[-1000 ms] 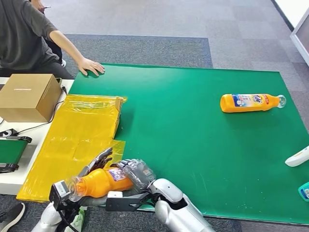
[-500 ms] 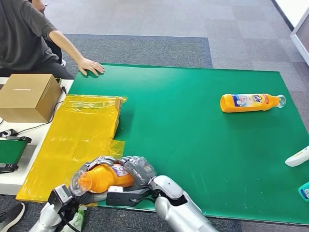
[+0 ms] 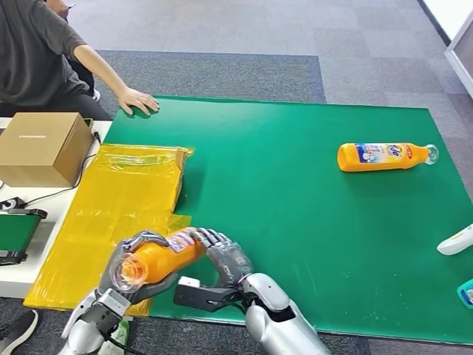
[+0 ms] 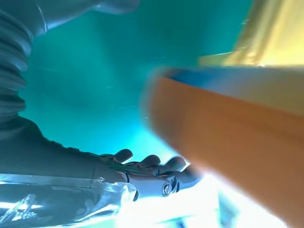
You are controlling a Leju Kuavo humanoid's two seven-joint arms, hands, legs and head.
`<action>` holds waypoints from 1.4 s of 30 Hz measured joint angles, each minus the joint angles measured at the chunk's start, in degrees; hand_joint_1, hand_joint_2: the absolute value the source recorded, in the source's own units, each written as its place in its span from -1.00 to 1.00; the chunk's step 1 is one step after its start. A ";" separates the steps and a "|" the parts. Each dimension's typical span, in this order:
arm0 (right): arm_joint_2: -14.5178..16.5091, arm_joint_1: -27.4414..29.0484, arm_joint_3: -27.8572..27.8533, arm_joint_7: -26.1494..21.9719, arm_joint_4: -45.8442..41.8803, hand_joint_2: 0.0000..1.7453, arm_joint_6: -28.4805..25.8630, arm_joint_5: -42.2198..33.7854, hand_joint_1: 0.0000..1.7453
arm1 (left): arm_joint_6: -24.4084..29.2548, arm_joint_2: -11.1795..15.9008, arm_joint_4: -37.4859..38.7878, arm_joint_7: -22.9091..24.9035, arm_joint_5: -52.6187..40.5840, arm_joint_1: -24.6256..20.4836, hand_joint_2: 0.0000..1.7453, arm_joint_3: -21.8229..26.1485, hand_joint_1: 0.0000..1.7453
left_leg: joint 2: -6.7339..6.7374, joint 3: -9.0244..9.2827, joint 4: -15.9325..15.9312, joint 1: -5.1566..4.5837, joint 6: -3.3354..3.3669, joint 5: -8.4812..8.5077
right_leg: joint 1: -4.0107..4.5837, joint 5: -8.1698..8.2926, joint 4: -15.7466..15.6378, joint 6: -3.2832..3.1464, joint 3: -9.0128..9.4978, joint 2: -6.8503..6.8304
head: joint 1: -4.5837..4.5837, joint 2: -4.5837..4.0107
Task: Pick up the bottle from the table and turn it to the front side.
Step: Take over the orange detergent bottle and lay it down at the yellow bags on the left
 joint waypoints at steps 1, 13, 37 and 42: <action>-0.30 1.28 -1.36 0.38 -1.74 1.00 0.09 0.33 -1.00 | 1.55 -1.48 -1.21 0.09 -2.82 0.31 1.00 1.76 1.00 | 0.00 -0.03 0.01 0.00 0.01 -0.01 | 0.00 0.00 0.00 0.00 -0.01 -0.01 | 0.01 0.00; -1.58 13.97 -19.03 -0.37 -22.82 1.00 1.92 2.02 -1.00 | 16.39 -10.14 -9.54 16.56 -35.72 1.13 1.00 12.73 0.42 | -0.02 -0.18 0.01 -0.01 0.00 -0.05 | 0.01 -0.02 0.00 0.01 -0.16 -0.01 | 0.00 0.00; -1.02 12.82 -23.64 -8.38 -18.13 1.00 4.93 -3.50 -1.00 | -5.94 3.07 16.72 22.57 -31.06 -15.89 1.00 8.74 -1.00 | 0.00 -0.18 -0.03 0.02 -0.13 0.10 | 0.05 0.05 0.08 -0.10 -0.22 0.02 | 0.00 -0.02; -0.91 10.99 -22.53 -8.58 -15.56 1.00 4.77 -4.51 -1.00 | -6.64 7.02 23.45 22.54 -29.29 -20.08 1.00 5.27 -1.00 | -0.03 -0.17 -0.03 0.02 -0.13 0.10 | 0.05 0.05 0.08 -0.10 -0.16 -0.01 | 0.00 -0.01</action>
